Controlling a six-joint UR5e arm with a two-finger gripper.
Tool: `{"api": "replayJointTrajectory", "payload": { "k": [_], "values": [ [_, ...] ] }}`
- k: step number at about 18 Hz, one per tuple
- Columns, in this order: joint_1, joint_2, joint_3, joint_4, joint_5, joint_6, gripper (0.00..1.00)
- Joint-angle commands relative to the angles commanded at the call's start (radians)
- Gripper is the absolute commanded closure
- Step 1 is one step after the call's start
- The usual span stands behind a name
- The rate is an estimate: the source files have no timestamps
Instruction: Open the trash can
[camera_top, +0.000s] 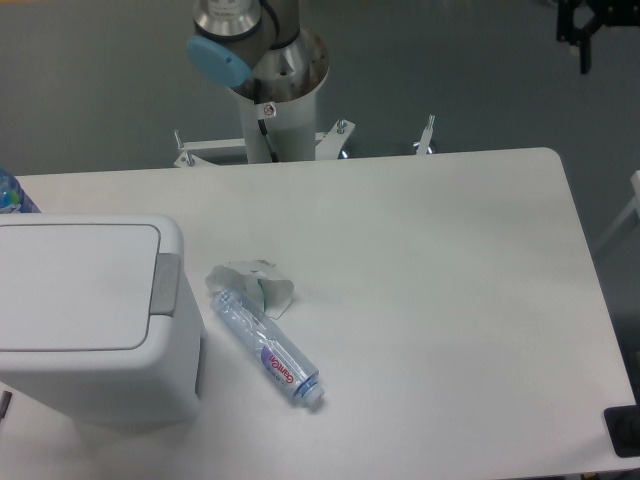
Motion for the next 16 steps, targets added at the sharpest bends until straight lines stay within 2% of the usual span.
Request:
{"api": "replayJointTrajectory", "payload": {
  "k": [9, 12, 16],
  "values": [
    [-0.035, -0.005, -0.008, -0.005, 0.003, -0.035, 0.00],
    [-0.093, -0.006, -0.008, 0.000, 0.000, -0.234, 0.00],
    [-0.196, -0.028, 0.021, 0.011, 0.000, -0.599, 0.00]
  ]
}}
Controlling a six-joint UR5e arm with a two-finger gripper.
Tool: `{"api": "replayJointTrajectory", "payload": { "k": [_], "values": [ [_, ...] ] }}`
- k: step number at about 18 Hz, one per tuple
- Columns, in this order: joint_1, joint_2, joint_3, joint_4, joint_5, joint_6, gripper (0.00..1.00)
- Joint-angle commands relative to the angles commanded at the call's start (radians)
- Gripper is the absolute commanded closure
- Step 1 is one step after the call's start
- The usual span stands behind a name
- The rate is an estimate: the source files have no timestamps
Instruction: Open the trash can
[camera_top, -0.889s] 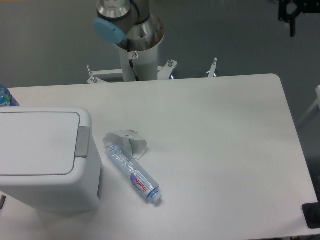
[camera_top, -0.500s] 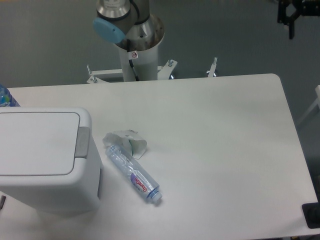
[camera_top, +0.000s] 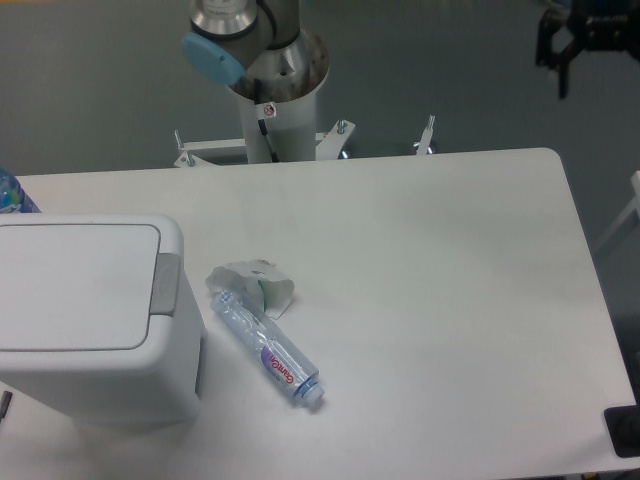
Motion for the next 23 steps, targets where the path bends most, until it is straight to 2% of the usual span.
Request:
{"api": "replayJointTrajectory", "payload": {
  "k": [4, 8, 10, 14, 16, 20, 23],
  "values": [
    [-0.094, -0.020, 0.012, 0.057, -0.002, -0.298, 0.00],
    [-0.202, -0.026, 0.014, 0.058, -0.006, -0.507, 0.00],
    [-0.273, -0.026, 0.012, 0.057, -0.012, -0.657, 0.00],
    [-0.331, -0.017, 0.028, 0.058, -0.078, -0.899, 0.00],
    [-0.364, -0.015, 0.031, 0.058, -0.107, -0.946, 0.00],
    [-0.440, -0.026, -0.012, 0.058, -0.100, -0.947, 0.00],
    [-0.477, -0.041, -0.020, 0.058, -0.098, -0.944, 0.00]
  ]
}}
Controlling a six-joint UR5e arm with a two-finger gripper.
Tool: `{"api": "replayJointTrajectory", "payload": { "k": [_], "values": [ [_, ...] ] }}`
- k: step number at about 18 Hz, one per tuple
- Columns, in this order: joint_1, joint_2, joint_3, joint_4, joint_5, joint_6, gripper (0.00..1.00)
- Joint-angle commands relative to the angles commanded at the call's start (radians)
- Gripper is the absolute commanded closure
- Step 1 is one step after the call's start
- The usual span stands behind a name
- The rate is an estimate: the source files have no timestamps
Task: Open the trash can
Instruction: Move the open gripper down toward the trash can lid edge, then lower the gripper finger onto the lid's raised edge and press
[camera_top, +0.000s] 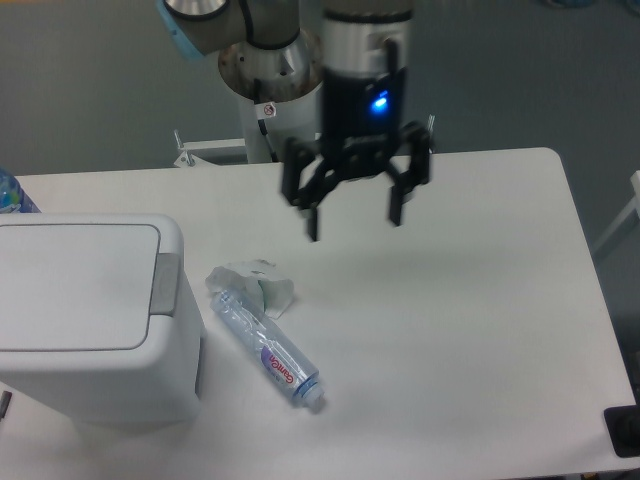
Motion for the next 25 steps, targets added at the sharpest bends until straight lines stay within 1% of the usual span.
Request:
{"api": "replayJointTrajectory", "payload": {
  "k": [4, 9, 12, 15, 17, 25],
  "values": [
    [-0.038, -0.017, -0.005, 0.002, 0.000, -0.005, 0.00],
    [-0.086, -0.022, -0.008, 0.003, 0.002, -0.005, 0.00],
    [-0.100, -0.018, -0.031, 0.003, 0.002, -0.006, 0.00],
    [-0.106, -0.020, -0.031, 0.003, 0.000, -0.006, 0.00],
    [-0.123, -0.031, -0.032, 0.003, 0.002, -0.006, 0.00],
    [-0.140, -0.049, -0.031, 0.005, 0.002, -0.006, 0.00]
  ]
}}
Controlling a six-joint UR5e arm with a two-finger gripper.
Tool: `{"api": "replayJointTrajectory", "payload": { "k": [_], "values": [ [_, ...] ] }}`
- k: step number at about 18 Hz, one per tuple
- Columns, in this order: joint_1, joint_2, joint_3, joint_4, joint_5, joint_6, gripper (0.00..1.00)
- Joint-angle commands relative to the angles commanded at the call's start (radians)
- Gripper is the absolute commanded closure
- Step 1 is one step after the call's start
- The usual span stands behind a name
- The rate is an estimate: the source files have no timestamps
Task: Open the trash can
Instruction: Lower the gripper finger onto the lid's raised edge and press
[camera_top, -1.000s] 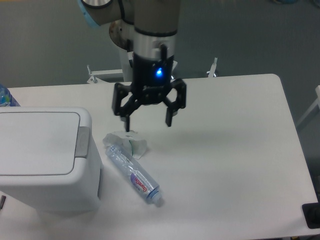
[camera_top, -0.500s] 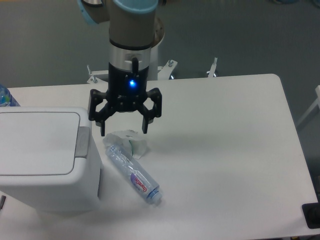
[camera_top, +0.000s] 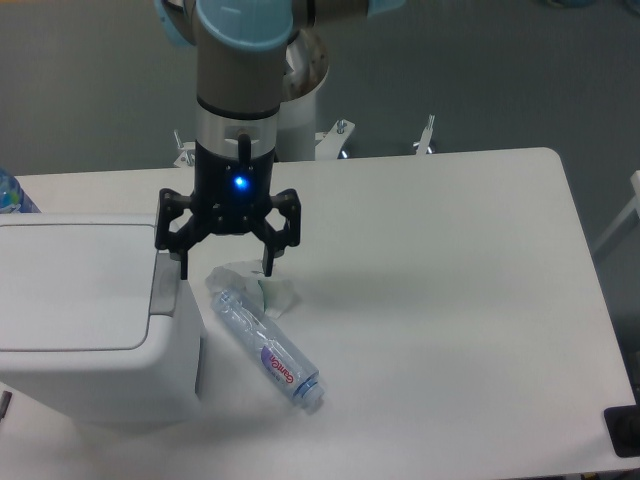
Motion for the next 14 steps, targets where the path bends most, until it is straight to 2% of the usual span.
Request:
{"api": "replayJointTrajectory", "payload": {
  "k": [14],
  "values": [
    [-0.014, -0.014, -0.002, 0.000, 0.000, 0.000, 0.00]
  ]
}}
